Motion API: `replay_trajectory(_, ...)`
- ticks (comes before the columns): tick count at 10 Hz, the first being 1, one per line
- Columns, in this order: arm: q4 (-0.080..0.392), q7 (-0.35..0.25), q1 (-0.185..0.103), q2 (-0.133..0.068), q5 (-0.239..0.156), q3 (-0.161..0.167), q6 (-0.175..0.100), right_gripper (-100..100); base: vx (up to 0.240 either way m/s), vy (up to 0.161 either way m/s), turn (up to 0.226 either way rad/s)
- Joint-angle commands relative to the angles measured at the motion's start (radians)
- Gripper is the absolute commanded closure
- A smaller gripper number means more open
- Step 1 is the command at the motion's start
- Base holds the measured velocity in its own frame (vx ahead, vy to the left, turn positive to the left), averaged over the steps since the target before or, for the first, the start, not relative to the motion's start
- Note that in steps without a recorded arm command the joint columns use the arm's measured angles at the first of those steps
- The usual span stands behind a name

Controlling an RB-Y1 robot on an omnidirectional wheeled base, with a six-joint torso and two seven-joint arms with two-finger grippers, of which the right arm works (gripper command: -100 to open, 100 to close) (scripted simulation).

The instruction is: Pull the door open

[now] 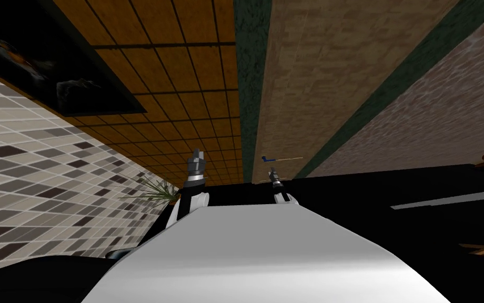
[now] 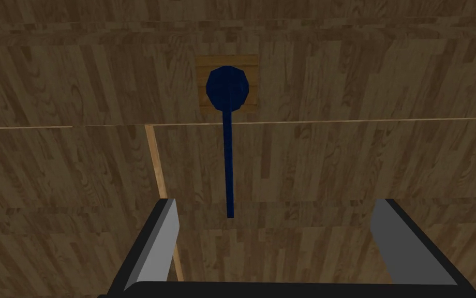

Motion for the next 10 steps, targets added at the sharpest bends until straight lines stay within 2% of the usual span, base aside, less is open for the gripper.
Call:
replay_trajectory(1,0.035,-0.007,-0.011,-0.004,-0.006,0.002,-0.008,-100,0.048,-0.079,0.144)
replay_trajectory(2,0.069,-0.013,-0.022,-0.007,-0.011,0.004,-0.016,-100,0.059,-0.124,0.174)
replay_trajectory(4,0.080,-0.015,-0.026,-0.008,-0.012,0.004,-0.018,-100,0.039,-0.086,0.048)
replay_trajectory(5,0.103,-0.019,-0.034,-0.010,-0.016,0.005,-0.024,-100,0.036,-0.059,0.093)
replay_trajectory(6,0.097,-0.016,-0.033,-0.009,-0.014,0.005,-0.024,-100,0.018,-0.032,0.025)
replay_trajectory(7,0.122,-0.033,-0.028,-0.028,-0.022,-0.009,-0.045,-100,0.122,0.006,0.167)
replay_trajectory(8,0.122,-0.033,-0.028,-0.028,-0.022,-0.009,-0.045,-100,0.146,0.016,0.113)
replay_trajectory(9,0.147,-0.050,-0.020,-0.049,-0.031,-0.024,-0.068,-100,0.164,0.067,0.218)
replay_trajectory(10,0.157,-0.057,-0.018,-0.057,-0.034,-0.030,-0.076,-100,0.179,0.038,0.162)
